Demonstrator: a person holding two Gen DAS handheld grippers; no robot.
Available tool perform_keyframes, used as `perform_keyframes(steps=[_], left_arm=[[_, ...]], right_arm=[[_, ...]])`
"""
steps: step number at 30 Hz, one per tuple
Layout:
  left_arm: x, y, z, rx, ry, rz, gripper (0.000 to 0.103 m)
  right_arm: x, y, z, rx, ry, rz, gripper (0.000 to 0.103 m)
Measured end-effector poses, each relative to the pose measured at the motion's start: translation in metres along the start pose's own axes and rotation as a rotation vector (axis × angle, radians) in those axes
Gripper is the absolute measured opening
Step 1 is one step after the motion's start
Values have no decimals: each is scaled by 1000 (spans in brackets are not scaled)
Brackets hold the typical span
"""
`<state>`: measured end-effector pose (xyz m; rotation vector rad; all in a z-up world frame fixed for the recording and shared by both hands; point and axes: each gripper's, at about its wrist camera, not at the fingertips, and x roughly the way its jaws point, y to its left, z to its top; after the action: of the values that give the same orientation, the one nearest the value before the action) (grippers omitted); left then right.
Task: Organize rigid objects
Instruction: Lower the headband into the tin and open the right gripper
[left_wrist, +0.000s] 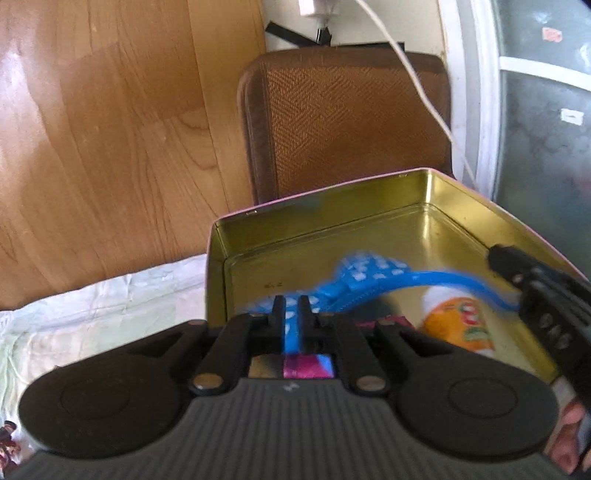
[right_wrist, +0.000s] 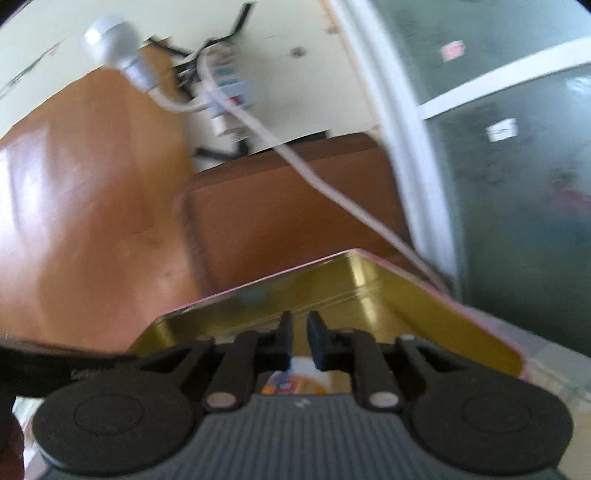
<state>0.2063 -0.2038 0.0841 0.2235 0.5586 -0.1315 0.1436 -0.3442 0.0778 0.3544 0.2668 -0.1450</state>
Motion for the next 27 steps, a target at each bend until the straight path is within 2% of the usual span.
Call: perform_keyframes(steps=[4,7,15,27], left_arm=[[5,-2,2,2,-12,16,10],[5,-6,3,16,-27,30,10],[-7,-3,3,22,-45,37,10],[-41,26,-5,-1,-106,37,12]], right_arm=[[-2,-10,-1,41,-17,-1,20],[-4,-8,-3,39,-20,9,26],[-10,-4,-3,32,-35,24,30],[-47,21,-3,1,-91,58,31]])
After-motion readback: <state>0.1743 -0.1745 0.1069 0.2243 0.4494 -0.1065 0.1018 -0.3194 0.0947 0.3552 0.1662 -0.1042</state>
